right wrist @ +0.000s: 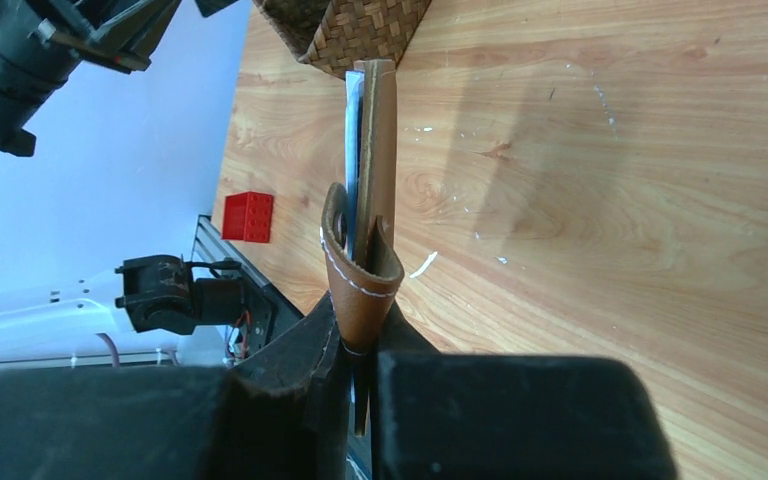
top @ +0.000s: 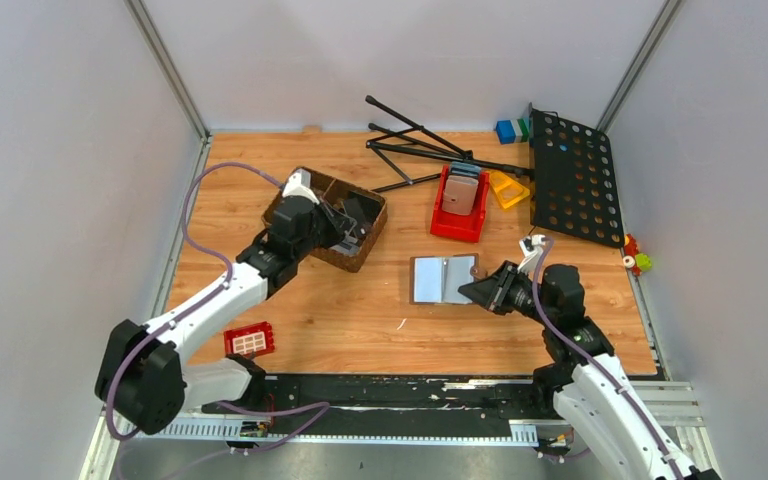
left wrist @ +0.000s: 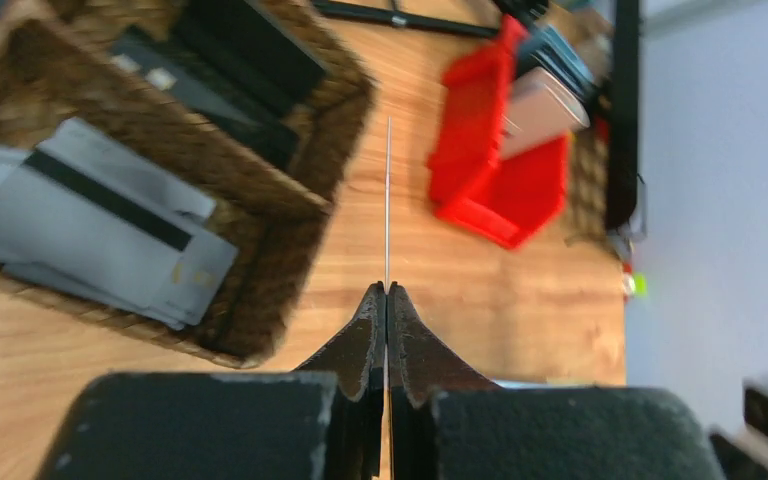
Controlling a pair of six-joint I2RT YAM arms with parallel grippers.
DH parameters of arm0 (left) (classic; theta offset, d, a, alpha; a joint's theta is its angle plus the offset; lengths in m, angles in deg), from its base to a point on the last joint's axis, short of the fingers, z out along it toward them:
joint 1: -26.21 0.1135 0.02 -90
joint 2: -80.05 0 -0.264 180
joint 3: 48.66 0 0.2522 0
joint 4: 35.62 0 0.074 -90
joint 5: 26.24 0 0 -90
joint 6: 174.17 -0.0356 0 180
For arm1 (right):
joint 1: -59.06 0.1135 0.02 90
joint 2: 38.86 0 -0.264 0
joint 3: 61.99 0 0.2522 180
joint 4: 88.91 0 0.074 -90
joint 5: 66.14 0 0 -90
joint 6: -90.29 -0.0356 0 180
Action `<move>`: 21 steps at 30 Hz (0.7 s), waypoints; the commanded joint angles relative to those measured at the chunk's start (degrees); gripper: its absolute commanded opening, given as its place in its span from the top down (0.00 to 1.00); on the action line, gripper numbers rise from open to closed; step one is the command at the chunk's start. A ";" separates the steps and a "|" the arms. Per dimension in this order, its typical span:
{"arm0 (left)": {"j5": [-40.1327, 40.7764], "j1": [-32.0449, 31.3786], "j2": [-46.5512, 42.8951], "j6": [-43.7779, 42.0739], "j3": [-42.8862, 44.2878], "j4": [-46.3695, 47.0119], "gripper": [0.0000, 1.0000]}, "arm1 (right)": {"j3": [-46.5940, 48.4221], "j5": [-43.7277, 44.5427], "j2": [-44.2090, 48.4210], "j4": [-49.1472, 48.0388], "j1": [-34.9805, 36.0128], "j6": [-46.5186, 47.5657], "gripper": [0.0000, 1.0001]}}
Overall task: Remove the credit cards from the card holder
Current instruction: Place the credit card in the storage box.
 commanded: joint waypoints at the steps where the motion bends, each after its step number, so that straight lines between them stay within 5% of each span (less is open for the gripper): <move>1: 15.07 0.21 5.15 10.18 6.36 -8.11 1.00 | 4.05 1.66 0.65 2.58 -0.23 4.89 1.00; 6: 18.99 0.20 15.96 18.69 19.10 -19.47 1.00 | 4.42 1.52 0.94 2.94 -0.20 5.67 1.00; 21: 24.86 0.11 30.33 31.60 28.40 -19.11 1.00 | 3.41 2.18 4.47 5.64 -0.32 6.11 1.00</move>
